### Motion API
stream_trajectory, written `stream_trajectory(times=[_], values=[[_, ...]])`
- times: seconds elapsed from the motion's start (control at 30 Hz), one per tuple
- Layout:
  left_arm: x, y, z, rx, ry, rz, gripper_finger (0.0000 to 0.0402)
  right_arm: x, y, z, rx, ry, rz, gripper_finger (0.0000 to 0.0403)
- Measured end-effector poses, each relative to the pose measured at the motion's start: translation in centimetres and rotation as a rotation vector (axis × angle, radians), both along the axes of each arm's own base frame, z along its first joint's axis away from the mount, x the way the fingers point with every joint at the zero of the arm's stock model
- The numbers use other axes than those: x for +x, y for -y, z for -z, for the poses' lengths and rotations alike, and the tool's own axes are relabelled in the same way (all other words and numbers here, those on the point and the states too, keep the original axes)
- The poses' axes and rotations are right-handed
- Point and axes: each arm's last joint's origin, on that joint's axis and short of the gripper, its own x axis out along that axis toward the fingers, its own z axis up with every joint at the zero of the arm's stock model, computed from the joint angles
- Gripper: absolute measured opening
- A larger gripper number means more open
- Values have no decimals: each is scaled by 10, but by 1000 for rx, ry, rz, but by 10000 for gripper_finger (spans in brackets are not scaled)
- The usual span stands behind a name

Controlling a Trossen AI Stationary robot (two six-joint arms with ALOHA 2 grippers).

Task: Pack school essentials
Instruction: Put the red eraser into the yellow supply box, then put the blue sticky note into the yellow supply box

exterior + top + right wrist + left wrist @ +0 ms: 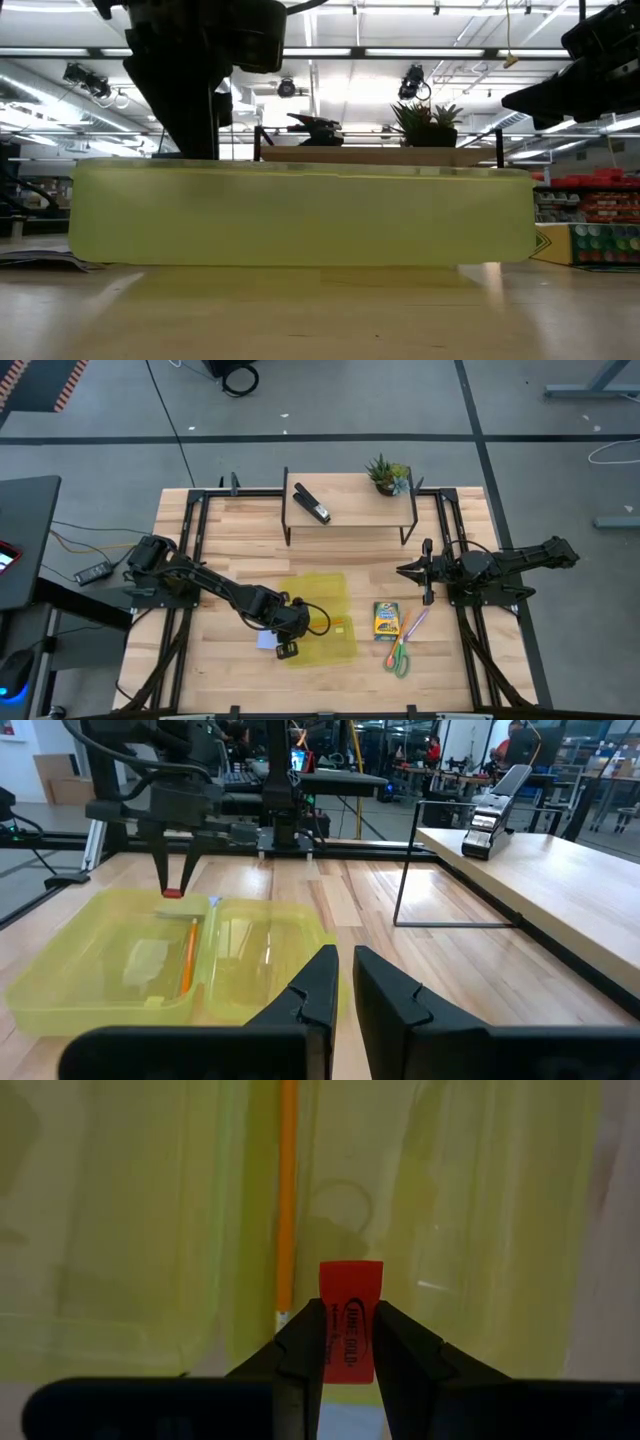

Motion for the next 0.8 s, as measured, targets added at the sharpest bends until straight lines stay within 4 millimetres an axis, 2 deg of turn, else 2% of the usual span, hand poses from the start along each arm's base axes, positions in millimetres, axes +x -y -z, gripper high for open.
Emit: stream_trajectory(times=[0.33, 0.8], values=[[0, -1, 0, 30, 8, 24, 110, 0, 0, 0, 0, 0, 0, 42], [0, -1, 0, 36, 12, 6, 191, 0, 0, 0, 0, 0, 0, 42]])
